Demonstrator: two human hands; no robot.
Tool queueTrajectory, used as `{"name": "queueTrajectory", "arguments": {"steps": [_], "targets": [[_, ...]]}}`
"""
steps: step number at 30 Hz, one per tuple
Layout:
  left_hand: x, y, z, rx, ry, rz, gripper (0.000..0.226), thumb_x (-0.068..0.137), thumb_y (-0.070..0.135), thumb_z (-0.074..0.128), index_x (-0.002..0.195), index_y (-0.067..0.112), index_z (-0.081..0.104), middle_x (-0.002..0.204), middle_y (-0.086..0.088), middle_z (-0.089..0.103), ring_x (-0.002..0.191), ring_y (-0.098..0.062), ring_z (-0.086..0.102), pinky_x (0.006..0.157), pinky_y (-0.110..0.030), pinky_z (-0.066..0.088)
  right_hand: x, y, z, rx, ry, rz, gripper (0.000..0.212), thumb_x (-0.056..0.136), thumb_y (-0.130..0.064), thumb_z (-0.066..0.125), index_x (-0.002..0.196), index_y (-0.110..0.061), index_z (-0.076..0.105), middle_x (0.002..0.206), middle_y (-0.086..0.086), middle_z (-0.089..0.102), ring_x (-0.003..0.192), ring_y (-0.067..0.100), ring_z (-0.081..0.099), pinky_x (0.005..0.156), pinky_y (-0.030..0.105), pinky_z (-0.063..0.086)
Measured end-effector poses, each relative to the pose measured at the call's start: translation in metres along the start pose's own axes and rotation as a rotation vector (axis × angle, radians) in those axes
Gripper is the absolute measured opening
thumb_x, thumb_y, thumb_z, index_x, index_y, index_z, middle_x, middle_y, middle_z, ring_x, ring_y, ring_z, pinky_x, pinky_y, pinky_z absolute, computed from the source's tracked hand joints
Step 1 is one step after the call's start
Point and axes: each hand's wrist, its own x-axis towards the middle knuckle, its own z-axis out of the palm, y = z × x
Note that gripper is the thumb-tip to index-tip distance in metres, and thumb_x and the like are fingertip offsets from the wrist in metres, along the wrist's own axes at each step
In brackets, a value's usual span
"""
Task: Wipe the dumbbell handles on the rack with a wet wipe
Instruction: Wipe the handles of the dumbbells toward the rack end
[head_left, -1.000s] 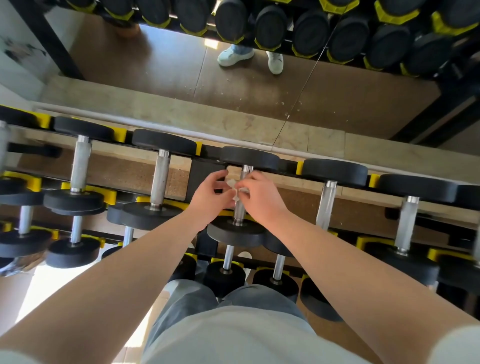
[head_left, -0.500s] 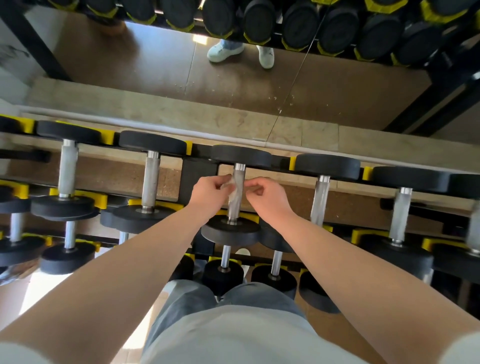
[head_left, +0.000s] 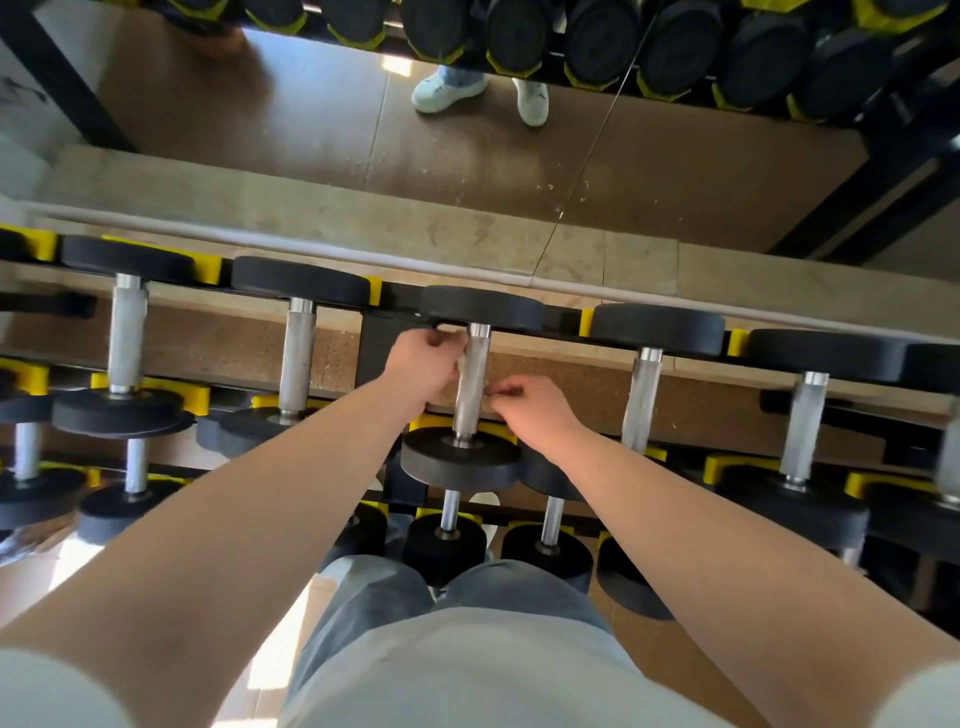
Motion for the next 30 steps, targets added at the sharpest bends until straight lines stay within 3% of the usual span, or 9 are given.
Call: {"name": "queueTrajectory", "arguments": {"steps": [2, 5, 8, 11, 15, 18, 20, 26, 30], "targets": [[0.002, 0.005, 0.001, -0.031, 0.006, 0.049, 0.013, 0.099, 0.023, 0.064, 0.095, 0.018, 0.075, 0.089, 0.000, 0.072, 0.087, -0.020, 0.068, 0.080, -0.030, 0.058, 0.000, 0.000, -0.003, 0.052, 0.019, 0.000, 0.024, 0.099, -0.021, 0.061, 0.120, -0.026, 0.072, 0.120, -0.004, 0.070, 0.111, 0.017, 0.065, 0.104, 0.045, 0.054], [-0.010, -0.004, -0.003, 0.112, -0.077, 0.084, 0.029, 0.101, 0.004, 0.054, 0.124, 0.008, 0.070, 0.110, -0.003, 0.069, 0.087, -0.012, 0.066, 0.064, -0.011, 0.053, 0.001, -0.001, -0.005, 0.091, 0.019, -0.001, 0.023, 0.099, -0.020, 0.060, 0.116, -0.027, 0.072, 0.115, -0.006, 0.070, 0.109, 0.018, 0.066, 0.103, 0.046, 0.054], [-0.014, -0.023, -0.006, 0.635, -0.277, 0.070, 0.034, 0.099, 0.005, 0.052, 0.128, 0.011, 0.068, 0.121, -0.009, 0.069, 0.102, -0.022, 0.067, 0.089, -0.031, 0.059, 0.000, 0.001, -0.002, 0.061, -0.008, 0.019, 0.025, 0.100, -0.023, 0.058, 0.122, -0.025, 0.071, 0.120, -0.002, 0.069, 0.112, 0.019, 0.064, 0.104, 0.046, 0.053], [-0.014, -0.031, -0.008, 1.038, -0.402, 0.093, 0.033, 0.098, 0.009, 0.051, 0.125, 0.013, 0.069, 0.112, -0.008, 0.071, 0.100, -0.023, 0.067, 0.091, -0.035, 0.058, -0.001, -0.001, 0.004, -0.012, -0.059, 0.011, 0.026, 0.101, -0.024, 0.058, 0.124, -0.022, 0.070, 0.123, 0.000, 0.069, 0.113, 0.017, 0.062, 0.102, 0.038, 0.052], [-0.006, -0.024, -0.009, 0.580, -0.243, 0.029, 0.029, 0.097, 0.011, 0.061, 0.124, 0.014, 0.071, 0.117, -0.007, 0.070, 0.103, -0.020, 0.065, 0.099, -0.039, 0.055, -0.002, -0.005, 0.006, -0.011, -0.070, -0.006, 0.031, 0.099, -0.025, 0.063, 0.130, -0.021, 0.067, 0.129, 0.000, 0.068, 0.118, 0.020, 0.062, 0.098, 0.033, 0.049], [0.001, -0.010, -0.008, -0.016, -0.087, -0.046, 0.025, 0.095, 0.004, 0.063, 0.118, 0.011, 0.071, 0.109, -0.005, 0.072, 0.101, -0.020, 0.066, 0.096, -0.036, 0.054, 0.000, -0.007, 0.006, 0.248, -0.027, 0.023, 0.033, 0.100, -0.016, 0.060, 0.132, -0.021, 0.066, 0.126, 0.003, 0.071, 0.113, 0.020, 0.067, 0.101, 0.040, 0.055], [0.002, -0.001, -0.005, -0.133, -0.043, -0.006, 0.025, 0.095, 0.001, 0.061, 0.110, 0.016, 0.074, 0.105, -0.005, 0.073, 0.102, -0.022, 0.069, 0.098, -0.037, 0.056, 0.000, -0.010, 0.003, 0.456, -0.038, 0.071, 0.028, 0.101, -0.012, 0.059, 0.127, -0.019, 0.068, 0.112, 0.002, 0.075, 0.101, 0.019, 0.072, 0.093, 0.039, 0.060], [-0.013, -0.026, -0.003, 0.359, -0.190, -0.057, 0.022, 0.101, 0.010, 0.055, 0.118, 0.016, 0.069, 0.098, -0.005, 0.069, 0.088, -0.017, 0.068, 0.075, -0.027, 0.056, 0.000, -0.003, 0.002, 0.509, 0.012, 0.096, 0.010, 0.098, -0.018, 0.068, 0.106, -0.022, 0.073, 0.108, 0.000, 0.074, 0.098, 0.016, 0.072, 0.084, 0.035, 0.063], [-0.008, -0.036, -0.005, 0.610, -0.262, -0.036, 0.037, 0.101, 0.009, 0.054, 0.138, 0.012, 0.061, 0.104, -0.007, 0.070, 0.093, -0.021, 0.068, 0.080, -0.031, 0.058, -0.002, 0.002, -0.003, 0.429, 0.042, 0.047, 0.005, 0.101, -0.021, 0.064, 0.100, -0.024, 0.068, 0.098, -0.004, 0.072, 0.090, 0.009, 0.069, 0.077, 0.027, 0.060]]}}
